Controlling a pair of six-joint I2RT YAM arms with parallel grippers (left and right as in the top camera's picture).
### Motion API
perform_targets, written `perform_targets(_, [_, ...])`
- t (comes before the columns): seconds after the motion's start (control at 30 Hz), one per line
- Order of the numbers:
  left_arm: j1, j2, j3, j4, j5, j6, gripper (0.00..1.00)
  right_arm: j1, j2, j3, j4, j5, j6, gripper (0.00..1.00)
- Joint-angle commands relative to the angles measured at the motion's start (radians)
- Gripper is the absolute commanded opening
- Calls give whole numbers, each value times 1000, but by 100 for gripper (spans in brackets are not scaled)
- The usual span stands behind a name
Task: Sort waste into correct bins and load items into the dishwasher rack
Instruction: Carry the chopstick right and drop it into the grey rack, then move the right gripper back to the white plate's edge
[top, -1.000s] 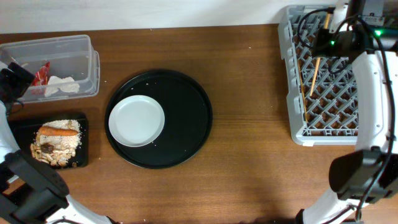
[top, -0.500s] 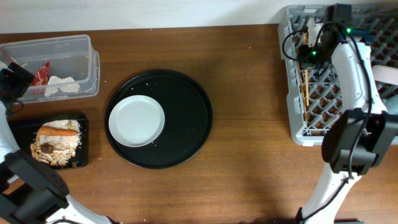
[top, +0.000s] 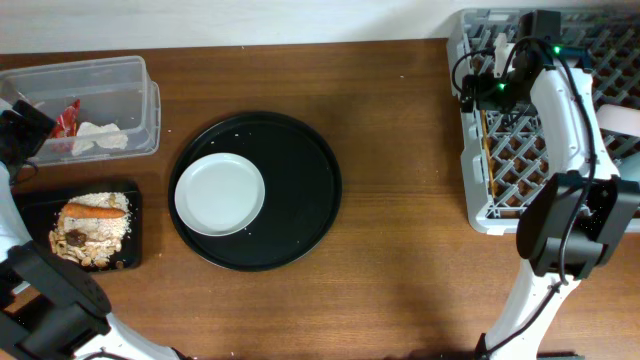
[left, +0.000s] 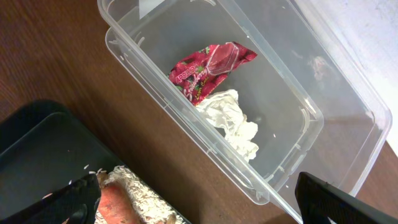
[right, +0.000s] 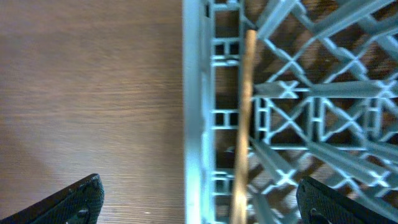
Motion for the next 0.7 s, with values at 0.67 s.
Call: perform_targets(0.67, [3,-12,5,2,0,-2,99,743,-163,15,107,-202,412,98])
